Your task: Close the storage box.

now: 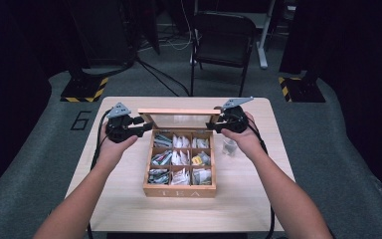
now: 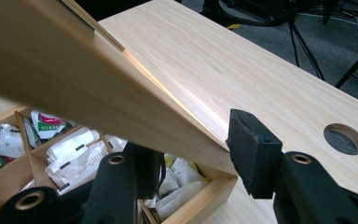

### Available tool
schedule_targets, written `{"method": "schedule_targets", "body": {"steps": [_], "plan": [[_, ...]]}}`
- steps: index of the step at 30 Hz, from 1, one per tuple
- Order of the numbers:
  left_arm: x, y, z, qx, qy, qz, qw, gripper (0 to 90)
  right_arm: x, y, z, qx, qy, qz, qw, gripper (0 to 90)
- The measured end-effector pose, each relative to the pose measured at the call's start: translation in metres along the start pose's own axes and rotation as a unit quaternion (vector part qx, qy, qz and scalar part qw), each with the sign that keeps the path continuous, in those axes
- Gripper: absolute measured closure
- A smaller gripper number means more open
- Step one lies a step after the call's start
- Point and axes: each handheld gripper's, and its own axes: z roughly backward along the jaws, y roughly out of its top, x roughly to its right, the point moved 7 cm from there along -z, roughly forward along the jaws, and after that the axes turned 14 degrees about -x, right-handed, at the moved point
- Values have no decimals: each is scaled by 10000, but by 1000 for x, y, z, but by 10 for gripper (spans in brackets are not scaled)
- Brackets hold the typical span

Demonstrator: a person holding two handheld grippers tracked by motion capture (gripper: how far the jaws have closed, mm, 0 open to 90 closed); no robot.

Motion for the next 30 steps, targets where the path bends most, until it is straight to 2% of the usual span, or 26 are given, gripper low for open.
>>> {"method": "schedule_targets", "body": {"steps": [3,5,10,13,20,27,30], "plan": [[1,1,1,13,-43,-25,10000,579,-3,-1,-1,0,6,62,10000,539],[2,1,1,2,-1,-56,10000,576,-4,-2,-2,26,0,89,10000,533],[3,-3,2,-7,-36,-69,10000,573,-6,-6,-1,164,63,-8,9998,503],[4,-4,2,-57,-59,-87,9999,571,-7,-10,1,189,24,-33,9998,482],[10,-4,7,-29,-28,-153,9999,550,-17,-15,15,250,-4,94,9996,474],[20,-7,23,2,-94,-284,9996,539,-33,-18,32,361,-33,230,9991,463],[23,-10,26,78,-129,-242,9996,538,-39,-21,37,358,-61,287,9989,451]]}}
